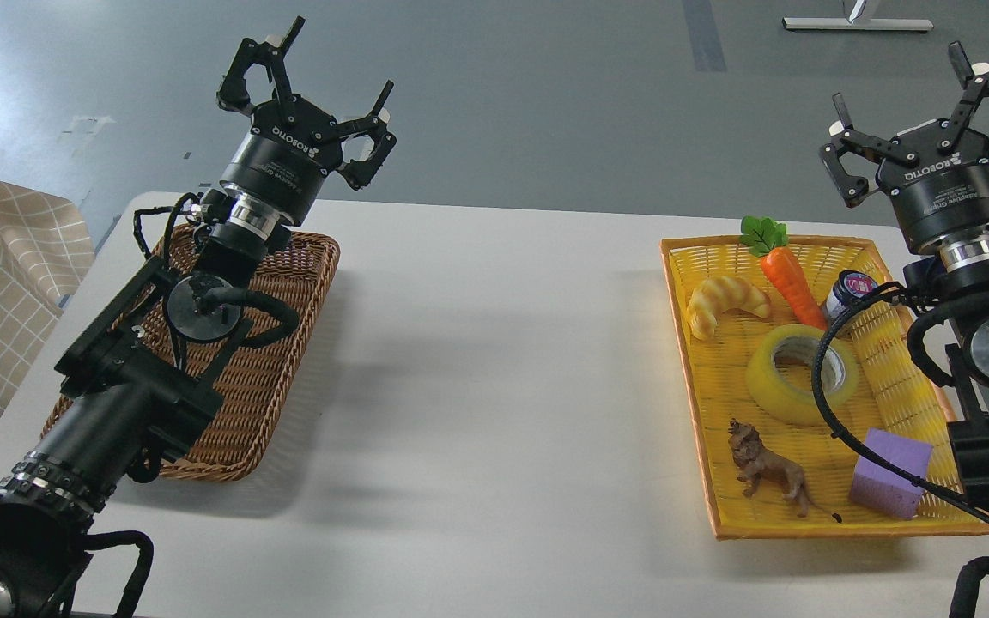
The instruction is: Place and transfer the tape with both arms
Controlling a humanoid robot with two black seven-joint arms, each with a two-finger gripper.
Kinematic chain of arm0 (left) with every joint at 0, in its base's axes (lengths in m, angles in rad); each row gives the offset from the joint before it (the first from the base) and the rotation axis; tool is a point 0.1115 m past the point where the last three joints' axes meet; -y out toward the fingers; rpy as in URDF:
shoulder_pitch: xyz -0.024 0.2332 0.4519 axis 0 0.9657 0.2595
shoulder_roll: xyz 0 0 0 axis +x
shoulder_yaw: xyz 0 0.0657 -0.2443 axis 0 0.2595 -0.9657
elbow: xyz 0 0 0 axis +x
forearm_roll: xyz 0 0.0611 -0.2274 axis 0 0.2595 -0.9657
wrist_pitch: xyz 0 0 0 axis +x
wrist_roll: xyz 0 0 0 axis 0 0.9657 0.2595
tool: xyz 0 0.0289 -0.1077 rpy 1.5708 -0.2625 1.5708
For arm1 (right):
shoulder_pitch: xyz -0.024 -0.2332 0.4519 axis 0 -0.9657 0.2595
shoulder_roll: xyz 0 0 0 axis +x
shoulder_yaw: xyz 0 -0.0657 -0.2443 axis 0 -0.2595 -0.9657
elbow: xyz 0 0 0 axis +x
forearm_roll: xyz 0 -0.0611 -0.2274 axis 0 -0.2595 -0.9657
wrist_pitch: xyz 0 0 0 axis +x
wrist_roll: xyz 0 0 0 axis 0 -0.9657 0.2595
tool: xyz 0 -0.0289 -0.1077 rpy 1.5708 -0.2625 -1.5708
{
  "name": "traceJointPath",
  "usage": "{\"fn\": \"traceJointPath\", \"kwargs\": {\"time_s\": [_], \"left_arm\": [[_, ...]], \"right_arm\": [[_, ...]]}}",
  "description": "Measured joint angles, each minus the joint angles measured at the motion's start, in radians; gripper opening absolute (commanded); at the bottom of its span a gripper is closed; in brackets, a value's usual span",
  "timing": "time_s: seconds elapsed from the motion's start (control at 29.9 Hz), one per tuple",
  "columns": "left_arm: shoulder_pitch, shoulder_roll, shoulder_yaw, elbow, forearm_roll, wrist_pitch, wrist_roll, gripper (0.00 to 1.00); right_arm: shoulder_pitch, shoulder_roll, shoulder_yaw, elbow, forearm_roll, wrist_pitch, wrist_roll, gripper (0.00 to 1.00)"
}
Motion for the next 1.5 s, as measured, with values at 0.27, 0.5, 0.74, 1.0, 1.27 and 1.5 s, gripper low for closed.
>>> {"fn": "traceJointPath", "kwargs": {"time_s": [0.27, 0.5, 0.74, 1.0, 1.27, 1.5], "left_arm": [[0.001, 0.0, 0.003, -0.008, -0.002, 0.0, 0.001, 0.98], [0.001, 0.002, 0.003, -0.008, -0.002, 0.0, 0.003, 0.98], [0.0, 0.001, 0.003, -0.011, -0.002, 0.0, 0.005, 0.98], [0.002, 0.0, 0.002, -0.011, -0.002, 0.0, 0.002, 0.98], [0.002, 0.0, 0.002, -0.013, -0.002, 0.0, -0.005, 0.98], [0.002, 0.0, 0.0, -0.013, -0.002, 0.0, -0.008, 0.98]], "right_arm": [[0.0, 0.004, 0.0, 0.0, 0.0, 0.0, 0.0, 1.0], [-0.001, 0.006, 0.0, 0.0, 0.0, 0.0, 0.0, 1.0], [-0.003, 0.006, 0.0, 0.001, 0.0, 0.0, 0.0, 1.0], [-0.005, 0.008, 0.0, 0.003, -0.001, 0.0, 0.0, 1.0], [-0.004, 0.008, 0.0, 0.003, 0.0, 0.0, 0.0, 1.0], [-0.002, 0.009, 0.001, 0.004, 0.0, 0.0, 0.002, 1.0]]}}
